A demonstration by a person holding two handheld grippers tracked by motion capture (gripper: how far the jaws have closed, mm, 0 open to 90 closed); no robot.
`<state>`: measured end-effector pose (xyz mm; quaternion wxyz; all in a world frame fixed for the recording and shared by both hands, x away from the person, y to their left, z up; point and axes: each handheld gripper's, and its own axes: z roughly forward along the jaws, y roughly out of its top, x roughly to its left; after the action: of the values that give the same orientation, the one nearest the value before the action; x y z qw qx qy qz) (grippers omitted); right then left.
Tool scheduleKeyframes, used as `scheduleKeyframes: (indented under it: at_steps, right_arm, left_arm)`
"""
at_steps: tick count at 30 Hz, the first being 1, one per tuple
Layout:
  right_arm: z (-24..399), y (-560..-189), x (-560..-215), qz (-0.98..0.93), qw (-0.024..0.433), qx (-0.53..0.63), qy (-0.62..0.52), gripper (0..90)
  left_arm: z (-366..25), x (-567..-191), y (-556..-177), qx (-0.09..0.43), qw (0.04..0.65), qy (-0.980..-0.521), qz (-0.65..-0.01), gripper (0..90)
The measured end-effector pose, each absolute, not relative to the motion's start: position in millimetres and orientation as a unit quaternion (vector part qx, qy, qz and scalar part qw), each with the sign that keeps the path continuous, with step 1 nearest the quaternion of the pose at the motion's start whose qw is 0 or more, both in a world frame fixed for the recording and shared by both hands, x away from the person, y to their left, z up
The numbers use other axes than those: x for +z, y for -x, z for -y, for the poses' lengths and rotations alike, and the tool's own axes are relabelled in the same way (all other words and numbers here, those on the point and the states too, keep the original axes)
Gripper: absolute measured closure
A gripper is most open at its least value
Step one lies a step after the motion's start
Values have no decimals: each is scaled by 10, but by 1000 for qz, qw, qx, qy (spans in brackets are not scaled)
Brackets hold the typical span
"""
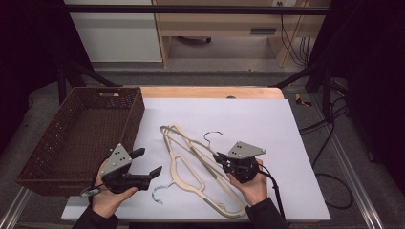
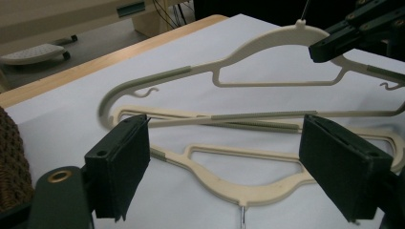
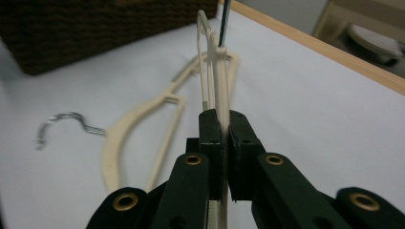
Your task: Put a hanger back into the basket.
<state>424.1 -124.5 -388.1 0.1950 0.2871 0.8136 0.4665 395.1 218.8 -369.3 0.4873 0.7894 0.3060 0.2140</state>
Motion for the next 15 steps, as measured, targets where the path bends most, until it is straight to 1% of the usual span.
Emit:
scheduleKeyframes:
  at_steps: [2, 3, 4, 5, 6, 10, 11, 12, 15]
  right_arm:
    - [1204, -4196, -3826, -818, 176, 480, -265, 868]
    - [1204, -4196, -3826, -818, 176, 480, -265, 868]
    - [1176, -4173, -3805, -821, 163, 485, -253, 868]
    - [1118, -4137, -3779, -827, 133, 495, -232, 868]
    - [1089, -4124, -3775, -829, 116, 500, -220, 868]
    - [979, -4089, -3791, -839, 65, 506, -188, 868]
    - [979, -4089, -3791, -839, 65, 506, -188, 868]
    - [932, -4077, -3813, -845, 50, 504, -174, 867]
    - [901, -4062, -3821, -850, 52, 497, -168, 867]
  left_arm:
    - [-2130, -3682, -3919, 208, 482, -799, -294, 185]
    - [-2130, -3682, -3919, 208, 482, -799, -294, 187]
    - [-2111, -3675, -3905, 207, 480, -802, -289, 187]
    - [-2074, -3661, -3876, 204, 477, -809, -276, 198]
    - [-2074, -3661, -3876, 204, 477, -809, -276, 206]
    - [-1991, -3650, -3829, 187, 467, -830, -241, 264]
    - [-1991, -3650, -3829, 187, 467, -830, -241, 285]
    - [-1959, -3662, -3825, 185, 459, -838, -230, 310]
    - [-1921, -3688, -3832, 179, 451, -846, -220, 370]
